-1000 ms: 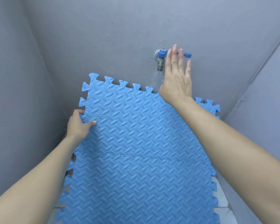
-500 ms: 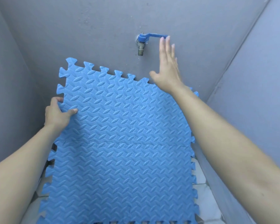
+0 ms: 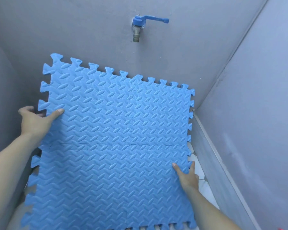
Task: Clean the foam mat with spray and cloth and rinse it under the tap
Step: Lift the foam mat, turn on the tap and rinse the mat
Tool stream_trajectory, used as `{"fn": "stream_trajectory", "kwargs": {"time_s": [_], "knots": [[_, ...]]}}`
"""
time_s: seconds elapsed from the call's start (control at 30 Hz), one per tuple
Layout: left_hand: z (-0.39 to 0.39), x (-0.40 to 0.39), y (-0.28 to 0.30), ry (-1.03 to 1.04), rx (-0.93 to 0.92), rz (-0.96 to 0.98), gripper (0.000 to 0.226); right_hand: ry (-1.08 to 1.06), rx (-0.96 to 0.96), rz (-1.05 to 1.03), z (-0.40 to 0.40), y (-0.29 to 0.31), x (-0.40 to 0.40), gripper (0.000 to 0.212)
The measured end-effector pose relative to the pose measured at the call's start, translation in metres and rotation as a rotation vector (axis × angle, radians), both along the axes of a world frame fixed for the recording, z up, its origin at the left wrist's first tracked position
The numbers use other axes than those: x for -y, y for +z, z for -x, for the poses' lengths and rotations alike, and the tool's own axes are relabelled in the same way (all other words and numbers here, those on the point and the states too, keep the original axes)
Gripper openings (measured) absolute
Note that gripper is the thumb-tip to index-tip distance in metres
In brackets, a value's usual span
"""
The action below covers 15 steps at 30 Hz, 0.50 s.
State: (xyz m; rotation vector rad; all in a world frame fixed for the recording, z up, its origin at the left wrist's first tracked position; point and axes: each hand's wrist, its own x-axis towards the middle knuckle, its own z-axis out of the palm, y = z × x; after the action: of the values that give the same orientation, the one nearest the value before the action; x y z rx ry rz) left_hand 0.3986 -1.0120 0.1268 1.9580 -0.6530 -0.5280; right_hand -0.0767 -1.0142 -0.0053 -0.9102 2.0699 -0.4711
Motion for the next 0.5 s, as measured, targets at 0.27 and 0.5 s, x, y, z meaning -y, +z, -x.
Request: {"fn": "stream_trajectory", "kwargs": {"time_s": [0.27, 0.5], "knots": [[-0.033, -0.012, -0.032, -0.333, 0.08, -0.268, 0.064, -0.001, -0.071, 0.005, 0.004, 0.002, 0.006, 0.118], [-0.005, -0.015, -0.043, -0.153, 0.083, -0.234, 0.063, 0.037, -0.149, -0.026, 0.005, 0.032, -0.001, 0.107]]}}
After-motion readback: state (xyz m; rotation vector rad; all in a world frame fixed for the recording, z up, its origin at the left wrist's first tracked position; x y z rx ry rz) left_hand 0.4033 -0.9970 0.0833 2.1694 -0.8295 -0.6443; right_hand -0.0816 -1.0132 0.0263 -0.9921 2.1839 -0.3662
